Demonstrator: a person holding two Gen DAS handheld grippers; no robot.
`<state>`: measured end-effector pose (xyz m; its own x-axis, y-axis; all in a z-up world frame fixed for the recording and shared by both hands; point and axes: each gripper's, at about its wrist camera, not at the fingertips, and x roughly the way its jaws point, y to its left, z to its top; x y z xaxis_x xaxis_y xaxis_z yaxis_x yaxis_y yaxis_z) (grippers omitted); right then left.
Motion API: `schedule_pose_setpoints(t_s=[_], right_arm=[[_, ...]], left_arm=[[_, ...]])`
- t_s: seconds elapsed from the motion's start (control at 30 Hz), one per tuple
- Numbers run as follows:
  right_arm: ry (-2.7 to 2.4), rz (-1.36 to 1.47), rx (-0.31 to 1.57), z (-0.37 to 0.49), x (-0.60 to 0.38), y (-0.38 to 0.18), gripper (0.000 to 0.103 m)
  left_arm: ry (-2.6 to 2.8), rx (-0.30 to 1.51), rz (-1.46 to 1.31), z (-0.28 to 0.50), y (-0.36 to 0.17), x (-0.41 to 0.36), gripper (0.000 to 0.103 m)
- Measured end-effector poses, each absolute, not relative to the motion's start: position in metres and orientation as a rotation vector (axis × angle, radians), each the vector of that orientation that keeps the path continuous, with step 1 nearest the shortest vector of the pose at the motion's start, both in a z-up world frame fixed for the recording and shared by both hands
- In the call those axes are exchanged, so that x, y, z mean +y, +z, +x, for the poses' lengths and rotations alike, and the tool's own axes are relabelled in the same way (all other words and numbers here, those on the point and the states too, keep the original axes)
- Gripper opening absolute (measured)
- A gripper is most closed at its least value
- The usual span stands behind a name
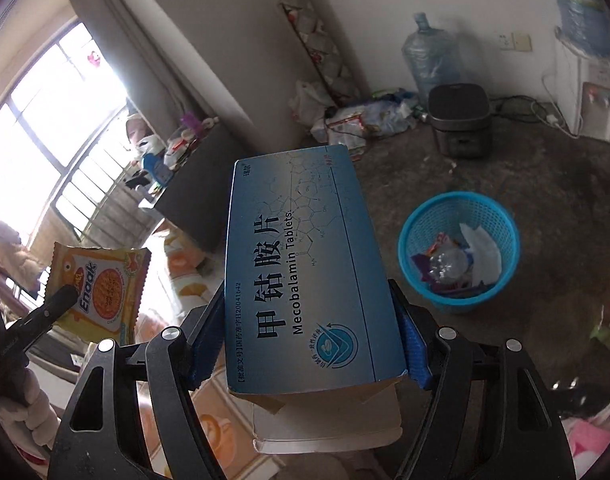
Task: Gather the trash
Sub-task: 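Carry the packet and box over the wastebasket and open both tools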
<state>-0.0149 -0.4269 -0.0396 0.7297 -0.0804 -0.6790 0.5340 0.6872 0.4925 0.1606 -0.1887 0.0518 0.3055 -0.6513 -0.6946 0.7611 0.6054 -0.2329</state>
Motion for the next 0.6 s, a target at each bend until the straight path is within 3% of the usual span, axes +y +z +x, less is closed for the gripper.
schedule_pose_setpoints(t_s=[0.37, 0.4, 0.43, 0.5, 0.6], right_arm=[[-0.568, 1.108, 0.706, -0.01, -0.572, -0.148, 0.072], [-0.585, 1.136, 0.696, -0.008, -0.586, -0.162, 0.074], [-0.598, 1.167, 0.702, -0.01, -0.598, -0.176, 0.076], [-0.659, 1.219, 0.743, -0.008, -0.618, -0.209, 0.076], [-0.735, 1.287, 0.772, -0.018, -0.627, -0.238, 0.076]], left_arm=[[-1.12, 1.113, 0.296, 0.207, -0.058, -0.454, 0.007], [-1.135, 1.129, 0.312, 0.208, -0.072, -0.474, 0.014], [-1.145, 1.154, 0.326, 0.21, -0.087, -0.491, 0.03], [-1.08, 1.173, 0.324, 0.215, -0.113, -0.508, 0.046], [-1.028, 1.231, 0.269, 0.221, -0.136, -0.507, 0.047]])
